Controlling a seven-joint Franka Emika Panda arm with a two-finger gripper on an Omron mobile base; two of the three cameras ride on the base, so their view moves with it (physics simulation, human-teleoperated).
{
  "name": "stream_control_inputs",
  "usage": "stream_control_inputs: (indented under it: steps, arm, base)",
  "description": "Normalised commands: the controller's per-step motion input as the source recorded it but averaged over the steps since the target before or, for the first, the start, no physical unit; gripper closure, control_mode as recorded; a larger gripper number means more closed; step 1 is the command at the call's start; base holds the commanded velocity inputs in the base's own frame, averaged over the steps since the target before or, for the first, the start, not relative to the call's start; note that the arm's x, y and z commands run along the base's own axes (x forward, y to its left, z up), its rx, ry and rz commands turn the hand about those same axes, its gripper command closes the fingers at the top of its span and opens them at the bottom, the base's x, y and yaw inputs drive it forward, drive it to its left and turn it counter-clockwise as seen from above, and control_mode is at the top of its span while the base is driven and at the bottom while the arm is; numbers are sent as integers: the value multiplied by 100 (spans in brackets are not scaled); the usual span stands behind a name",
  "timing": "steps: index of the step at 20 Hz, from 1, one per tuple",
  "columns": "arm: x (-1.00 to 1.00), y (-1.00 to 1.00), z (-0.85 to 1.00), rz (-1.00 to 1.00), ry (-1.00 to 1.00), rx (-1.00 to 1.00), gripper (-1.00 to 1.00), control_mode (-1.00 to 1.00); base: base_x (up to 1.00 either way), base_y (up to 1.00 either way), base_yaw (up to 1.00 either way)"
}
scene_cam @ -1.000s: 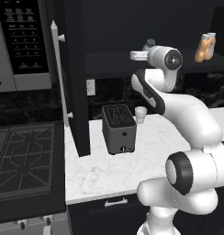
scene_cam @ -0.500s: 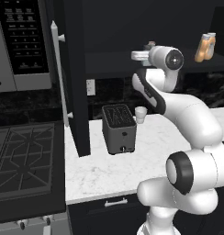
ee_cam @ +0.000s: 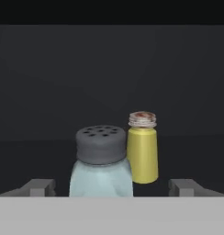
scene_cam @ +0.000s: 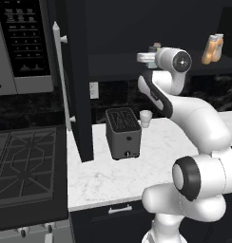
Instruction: Put the shaker and condiment bottle from the counter next to their counterparts in the cabinet.
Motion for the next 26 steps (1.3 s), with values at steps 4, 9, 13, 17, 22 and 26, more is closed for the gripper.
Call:
stream_control_inputs:
  steps: [4, 9, 13, 17, 22, 26]
  arm:
    - [-18, -1, 1, 0, 0, 0, -100, -100]
    - [-31, -4, 13, 0, 0, 0, -100, -100]
    - [-48, -10, 16, -3, 0, 2, -100, -100]
    - [-58, -9, 2, -2, 0, 4, -100, -100]
    - [-62, -12, 0, 0, 4, 4, -100, -100]
    - [-70, -23, 0, 0, 4, 8, -100, -100]
  base:
    - [0, 0, 0]
    - [0, 0, 0]
    - [0, 0, 0]
    - [0, 0, 0]
    - [0, 0, 0]
    - [0, 0, 0]
